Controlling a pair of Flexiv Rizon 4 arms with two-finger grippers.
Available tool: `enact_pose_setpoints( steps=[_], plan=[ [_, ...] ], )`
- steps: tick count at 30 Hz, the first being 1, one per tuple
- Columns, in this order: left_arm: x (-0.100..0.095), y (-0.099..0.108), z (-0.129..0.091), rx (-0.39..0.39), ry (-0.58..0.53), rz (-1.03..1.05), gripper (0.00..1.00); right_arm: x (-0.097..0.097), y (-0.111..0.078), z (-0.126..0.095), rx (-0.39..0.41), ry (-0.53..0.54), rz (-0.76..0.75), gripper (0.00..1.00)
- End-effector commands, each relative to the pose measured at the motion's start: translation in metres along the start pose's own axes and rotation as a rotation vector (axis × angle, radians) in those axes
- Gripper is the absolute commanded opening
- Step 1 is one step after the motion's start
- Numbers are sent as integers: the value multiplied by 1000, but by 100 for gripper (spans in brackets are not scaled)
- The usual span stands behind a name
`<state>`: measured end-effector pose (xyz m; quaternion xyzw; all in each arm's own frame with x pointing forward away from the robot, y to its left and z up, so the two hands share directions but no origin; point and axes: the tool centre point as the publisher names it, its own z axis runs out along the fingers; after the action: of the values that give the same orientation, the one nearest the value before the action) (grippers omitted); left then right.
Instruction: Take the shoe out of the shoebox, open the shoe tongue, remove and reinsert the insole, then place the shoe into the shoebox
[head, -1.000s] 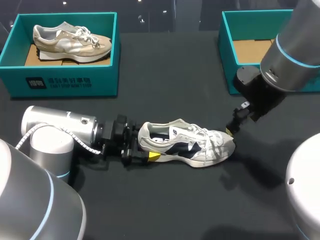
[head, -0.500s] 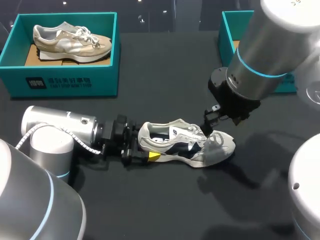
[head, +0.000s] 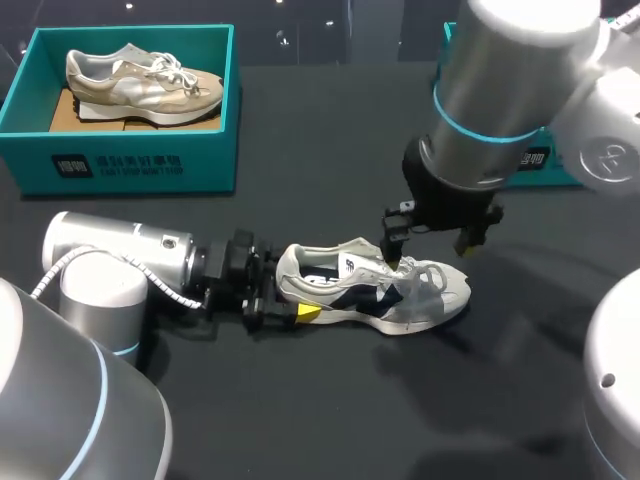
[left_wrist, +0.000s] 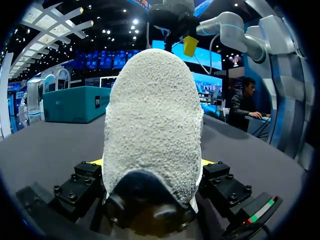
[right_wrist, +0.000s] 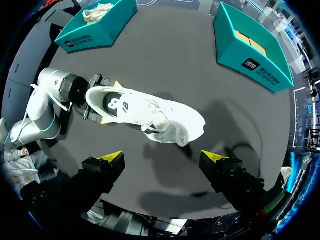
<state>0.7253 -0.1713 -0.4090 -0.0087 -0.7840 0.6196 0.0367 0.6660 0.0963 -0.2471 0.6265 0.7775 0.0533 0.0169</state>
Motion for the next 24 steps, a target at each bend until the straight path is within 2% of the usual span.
enact_pose_setpoints(
  steps=[1, 8, 13, 24],
  plan=[
    [1, 0, 0, 1, -3, 1, 0, 36, 16, 7, 36, -128, 44, 100],
    [1, 0, 0, 1, -3, 1, 0, 47, 21, 17, 23, -163, 142, 100],
    [1, 0, 0, 1, -3, 1, 0, 50, 26, 28, 9, -164, 149, 100],
    [1, 0, 0, 1, -3, 1, 0, 59, 37, 45, 25, -250, 193, 100]
  ],
)
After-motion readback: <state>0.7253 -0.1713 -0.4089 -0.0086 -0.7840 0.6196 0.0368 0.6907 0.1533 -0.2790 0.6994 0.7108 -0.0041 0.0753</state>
